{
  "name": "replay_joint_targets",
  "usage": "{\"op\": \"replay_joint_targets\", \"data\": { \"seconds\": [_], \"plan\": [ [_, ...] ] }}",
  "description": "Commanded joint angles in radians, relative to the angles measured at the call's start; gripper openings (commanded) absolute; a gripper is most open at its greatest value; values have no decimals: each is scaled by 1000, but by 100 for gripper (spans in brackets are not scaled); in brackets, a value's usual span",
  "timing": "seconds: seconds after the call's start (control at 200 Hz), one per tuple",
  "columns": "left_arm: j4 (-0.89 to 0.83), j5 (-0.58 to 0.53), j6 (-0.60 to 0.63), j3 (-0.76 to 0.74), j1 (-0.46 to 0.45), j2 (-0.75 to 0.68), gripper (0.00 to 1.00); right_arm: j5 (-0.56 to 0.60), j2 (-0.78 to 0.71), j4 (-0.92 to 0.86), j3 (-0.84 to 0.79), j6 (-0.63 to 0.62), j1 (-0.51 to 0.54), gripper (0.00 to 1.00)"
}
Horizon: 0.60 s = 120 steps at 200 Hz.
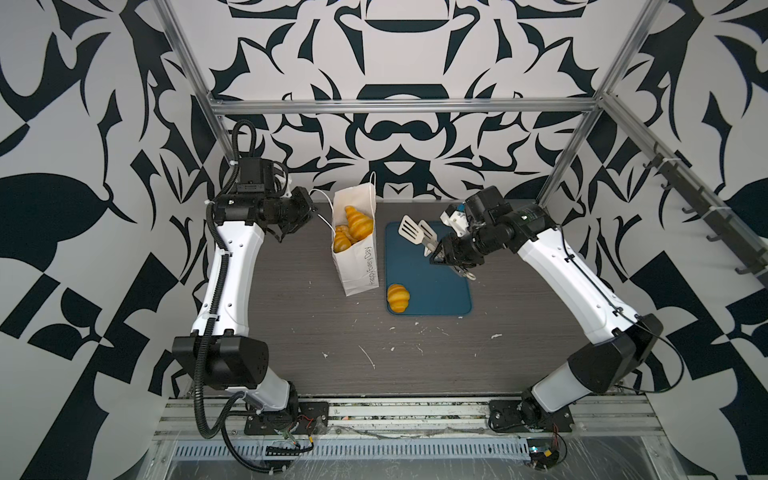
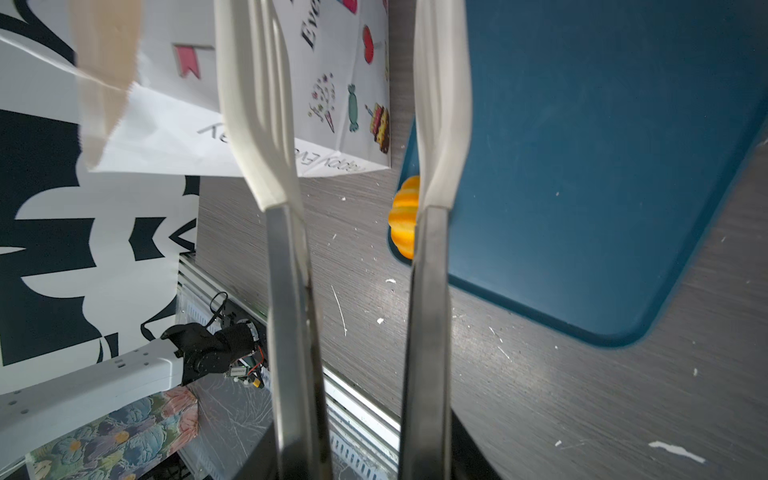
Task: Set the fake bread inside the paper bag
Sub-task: 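Lower the right gripper's tongs toward the small round croissant on the tray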
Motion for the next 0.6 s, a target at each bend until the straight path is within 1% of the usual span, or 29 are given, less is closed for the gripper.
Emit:
{"op": "replay_joint_targets", "data": {
  "seconds": [0.0,0.28,0.43,0.595],
  "plan": [
    [-9,5,-3,-19,0,-21,0,-31,-53,43,-38,17,3,45],
    [-6,9,-5,-13,-4,-12,0,-38,-44,38,-150,20,15,45],
    [-5,9,-6,-11,-6,-9,0,-28,-17,20,-162,10,25,46],
    [-6,9,-6,-6,-6,-4,0,-1,31,-22,-140,-12,52,46]
  ]
}}
